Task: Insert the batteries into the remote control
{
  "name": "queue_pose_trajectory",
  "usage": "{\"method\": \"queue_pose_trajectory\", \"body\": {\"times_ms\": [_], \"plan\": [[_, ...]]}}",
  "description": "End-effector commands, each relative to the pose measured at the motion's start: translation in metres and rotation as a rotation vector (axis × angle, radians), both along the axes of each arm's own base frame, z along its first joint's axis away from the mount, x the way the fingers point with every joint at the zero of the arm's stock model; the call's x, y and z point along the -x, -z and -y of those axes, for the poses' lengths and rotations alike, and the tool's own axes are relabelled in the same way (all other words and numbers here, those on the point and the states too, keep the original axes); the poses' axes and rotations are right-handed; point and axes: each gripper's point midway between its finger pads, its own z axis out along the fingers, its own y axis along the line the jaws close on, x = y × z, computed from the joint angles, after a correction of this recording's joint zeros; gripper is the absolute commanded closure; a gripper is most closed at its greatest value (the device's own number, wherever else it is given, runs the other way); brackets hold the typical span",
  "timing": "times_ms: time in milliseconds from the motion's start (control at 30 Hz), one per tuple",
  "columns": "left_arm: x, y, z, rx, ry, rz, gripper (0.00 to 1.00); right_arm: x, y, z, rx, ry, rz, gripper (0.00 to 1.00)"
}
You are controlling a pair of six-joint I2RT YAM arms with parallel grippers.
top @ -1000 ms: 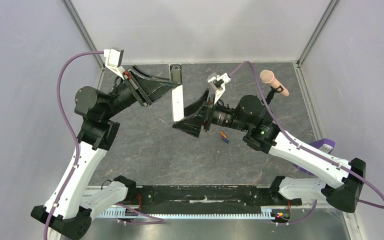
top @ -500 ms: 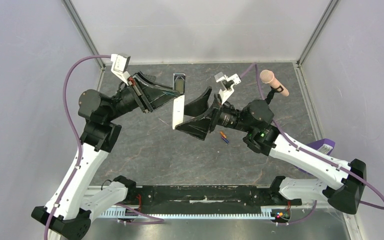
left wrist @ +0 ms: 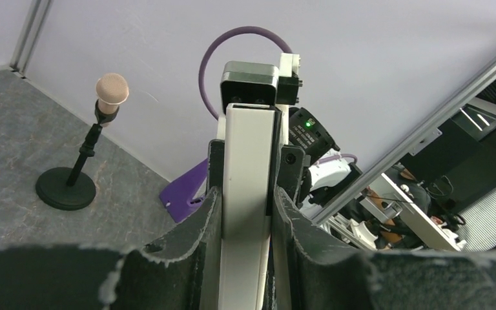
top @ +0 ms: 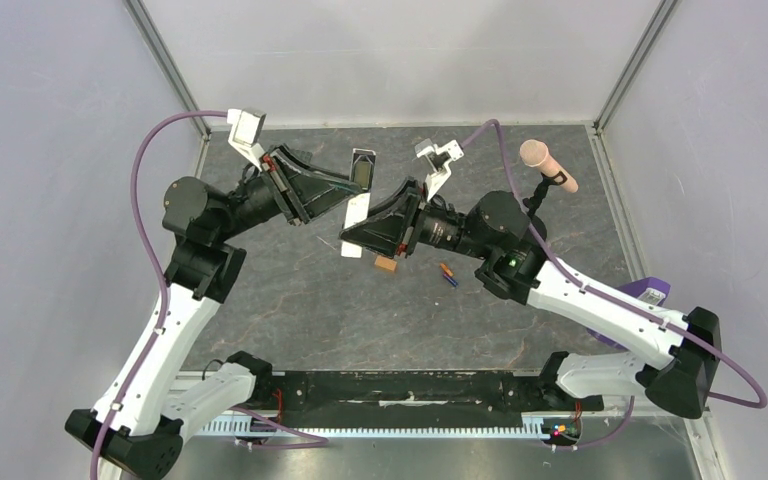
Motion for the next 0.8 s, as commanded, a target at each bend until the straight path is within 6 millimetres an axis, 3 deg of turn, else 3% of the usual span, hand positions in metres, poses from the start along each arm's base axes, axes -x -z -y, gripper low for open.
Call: {"method": "queue_pose_trajectory", "body": {"times_ms": [0,33,133,300,433,633,767], "plan": [[-0.016,0.015,-0.004,-0.051,-0.101,-0.035,0.49,-0.03,0.011,0.0,0.096,0.156,0.045,0.89],[-0.025,0.022,-0.008,-0.073,-0.159,-0.05,0.36,-0.038,0.019,0.0,0.137,0.192,0.055,0.9],[-0.043,0.044,-0.016,-0.137,-0.268,-0.08,0.22,-0.064,0.048,0.004,0.285,0.326,0.077,0.93],[-0.065,0.073,-0.02,-0.219,-0.36,-0.047,0.21,-0.103,0.095,0.014,0.568,0.581,0.171,0.94],[-0.089,0.113,-0.028,-0.308,-0.461,-0.061,0.21,-0.112,0.116,0.009,0.662,0.634,0.234,0.94],[-0.096,0.134,-0.035,-0.401,-0.499,-0.033,0.5,-0.115,0.13,0.007,0.702,0.642,0.274,0.94],[-0.097,0.143,-0.035,-0.438,-0.496,-0.052,0.53,-0.107,0.134,0.006,0.709,0.6,0.312,0.94]]}}
